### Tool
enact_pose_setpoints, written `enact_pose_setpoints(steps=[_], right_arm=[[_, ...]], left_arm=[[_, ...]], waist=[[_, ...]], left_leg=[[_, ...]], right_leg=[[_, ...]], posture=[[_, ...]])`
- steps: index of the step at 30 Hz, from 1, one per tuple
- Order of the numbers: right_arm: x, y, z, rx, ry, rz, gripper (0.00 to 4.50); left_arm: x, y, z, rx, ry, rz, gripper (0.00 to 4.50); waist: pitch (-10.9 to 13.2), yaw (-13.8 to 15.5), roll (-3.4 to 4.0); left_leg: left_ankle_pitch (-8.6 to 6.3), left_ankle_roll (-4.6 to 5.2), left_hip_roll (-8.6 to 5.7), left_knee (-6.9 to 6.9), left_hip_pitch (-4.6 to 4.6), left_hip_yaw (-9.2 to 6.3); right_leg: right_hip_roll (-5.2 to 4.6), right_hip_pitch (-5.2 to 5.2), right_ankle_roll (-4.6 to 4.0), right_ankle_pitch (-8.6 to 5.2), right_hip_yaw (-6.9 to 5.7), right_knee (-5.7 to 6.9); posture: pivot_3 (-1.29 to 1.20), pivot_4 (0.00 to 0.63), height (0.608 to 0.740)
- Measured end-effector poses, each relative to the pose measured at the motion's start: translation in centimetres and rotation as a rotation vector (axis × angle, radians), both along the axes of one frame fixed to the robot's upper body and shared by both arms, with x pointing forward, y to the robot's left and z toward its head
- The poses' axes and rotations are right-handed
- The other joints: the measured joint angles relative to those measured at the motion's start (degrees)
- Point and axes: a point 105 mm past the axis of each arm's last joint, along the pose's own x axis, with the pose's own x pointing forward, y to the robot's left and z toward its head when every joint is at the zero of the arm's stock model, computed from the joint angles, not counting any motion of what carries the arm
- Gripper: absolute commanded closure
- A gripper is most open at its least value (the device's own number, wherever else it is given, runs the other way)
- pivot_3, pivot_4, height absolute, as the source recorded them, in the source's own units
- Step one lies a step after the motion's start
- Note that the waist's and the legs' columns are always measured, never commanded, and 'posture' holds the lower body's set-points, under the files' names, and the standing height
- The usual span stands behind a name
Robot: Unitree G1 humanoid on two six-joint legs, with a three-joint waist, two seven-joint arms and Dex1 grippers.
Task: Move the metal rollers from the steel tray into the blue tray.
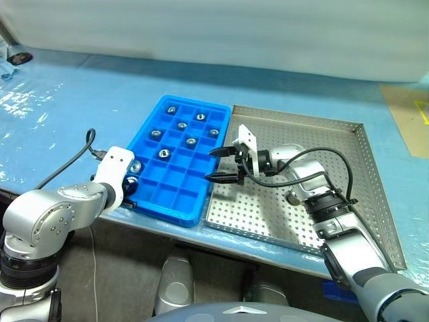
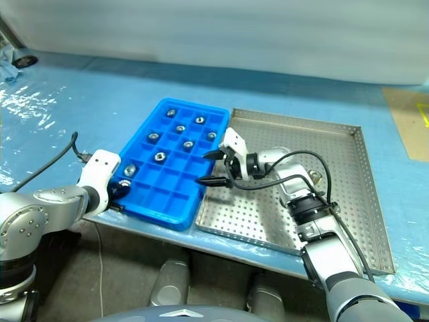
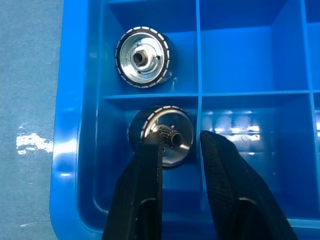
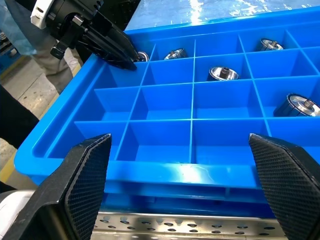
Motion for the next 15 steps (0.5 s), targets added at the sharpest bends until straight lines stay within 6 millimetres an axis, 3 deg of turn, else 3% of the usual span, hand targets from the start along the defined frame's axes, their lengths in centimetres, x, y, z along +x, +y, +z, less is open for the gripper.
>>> enact_pose_setpoints(steps=[10,15], right_arm=[[0.0,0.0,0.0,0.0,-0.001,-0.002,0.0],[0.0,0.0,0.0,-0.005,-0.004,-0.002,0.0]], left_arm=[[0.1,0.2,0.7,0.019,-0.013,-0.006,3.5],[0.4,1.4,2.6,0.049,-0.072,0.022,3.5]], waist=[[0.04,0.05,-0.06],[0.07,0.37,-0.12]], left_leg=[[0.01,-0.01,0.0,-0.01,-0.05,0.0],[0.07,-0.11,0.01,0.02,-0.37,-0.06]], right_leg=[[0.0,-0.02,-0.08,0.05,-0.01,-0.03],[0.0,-0.12,-0.26,0.15,-0.13,-0.16]], posture=[[0.51,0.15,0.74],[0.52,0.15,0.74]])
